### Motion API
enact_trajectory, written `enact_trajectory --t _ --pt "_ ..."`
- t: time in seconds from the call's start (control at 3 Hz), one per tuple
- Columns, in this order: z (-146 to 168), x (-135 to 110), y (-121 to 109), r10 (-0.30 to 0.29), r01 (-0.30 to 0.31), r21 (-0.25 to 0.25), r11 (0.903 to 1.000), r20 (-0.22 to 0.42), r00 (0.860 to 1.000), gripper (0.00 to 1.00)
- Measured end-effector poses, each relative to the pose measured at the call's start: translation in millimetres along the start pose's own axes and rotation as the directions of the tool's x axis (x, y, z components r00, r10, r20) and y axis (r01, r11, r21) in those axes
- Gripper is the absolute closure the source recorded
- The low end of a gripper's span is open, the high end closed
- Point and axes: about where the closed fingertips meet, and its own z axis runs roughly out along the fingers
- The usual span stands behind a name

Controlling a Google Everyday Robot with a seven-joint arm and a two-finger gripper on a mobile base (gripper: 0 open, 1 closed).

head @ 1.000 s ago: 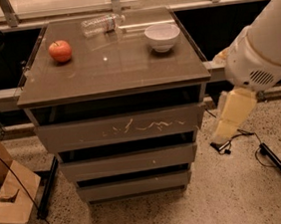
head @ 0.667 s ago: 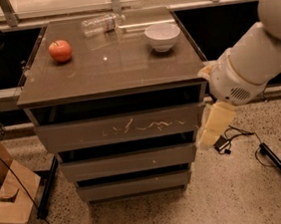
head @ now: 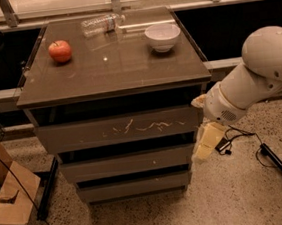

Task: Open middle drawer

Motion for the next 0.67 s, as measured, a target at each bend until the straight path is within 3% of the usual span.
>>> enact_trajectory --t 0.33,0.67 --pt "7 1 1 0.022 -0.022 -0.003 0.9998 -0.024 0.999 0.0" --pt "57 10 1 0.056 -0.057 -0.042 0.9975 -0.04 0.998 0.0"
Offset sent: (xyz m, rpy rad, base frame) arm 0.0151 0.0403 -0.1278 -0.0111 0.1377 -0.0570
